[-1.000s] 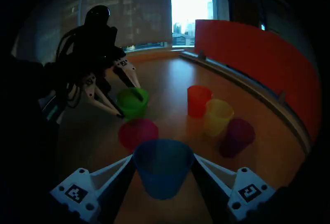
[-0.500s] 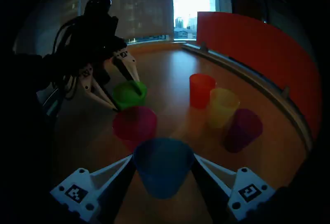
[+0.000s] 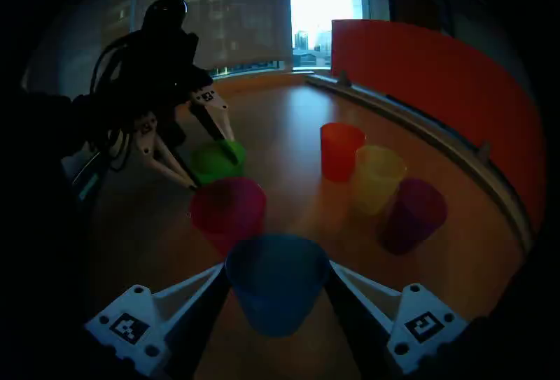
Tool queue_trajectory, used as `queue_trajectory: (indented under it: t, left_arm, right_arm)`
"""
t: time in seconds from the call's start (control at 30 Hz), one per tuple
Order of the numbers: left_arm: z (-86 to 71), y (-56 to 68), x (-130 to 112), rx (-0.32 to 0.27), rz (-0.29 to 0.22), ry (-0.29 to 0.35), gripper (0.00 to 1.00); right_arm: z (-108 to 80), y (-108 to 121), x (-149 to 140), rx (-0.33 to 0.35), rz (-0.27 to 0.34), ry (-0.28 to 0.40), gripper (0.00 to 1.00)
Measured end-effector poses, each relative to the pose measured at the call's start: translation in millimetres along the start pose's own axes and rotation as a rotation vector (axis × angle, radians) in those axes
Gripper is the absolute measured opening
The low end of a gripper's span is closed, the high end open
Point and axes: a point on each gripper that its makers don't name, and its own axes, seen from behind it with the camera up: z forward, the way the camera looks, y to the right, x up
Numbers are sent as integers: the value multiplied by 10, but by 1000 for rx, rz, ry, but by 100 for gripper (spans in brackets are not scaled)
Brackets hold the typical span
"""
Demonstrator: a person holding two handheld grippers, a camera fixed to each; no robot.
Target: Pour water
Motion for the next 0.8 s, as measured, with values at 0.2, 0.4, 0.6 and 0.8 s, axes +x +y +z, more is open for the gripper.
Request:
queue_trajectory:
  t: [0.2, 0.4, 0.6, 0.8]
  left_arm:
    - [-19, 7, -49, -15, -19, 5, 83]
    - [-7, 14, -53, -21, -29, 16, 83]
    - [8, 28, -57, -19, -21, 15, 83]
    - [7, 32, -76, -30, -58, 5, 83]
  right_arm:
    - [-70, 0, -65, -14, -2, 4, 92]
    - [-129, 5, -119, -31, 13, 5, 92]
    - [-160, 19, -225, -54, 27, -17, 92]
    - [-167, -11, -210, -58, 48, -2, 93]
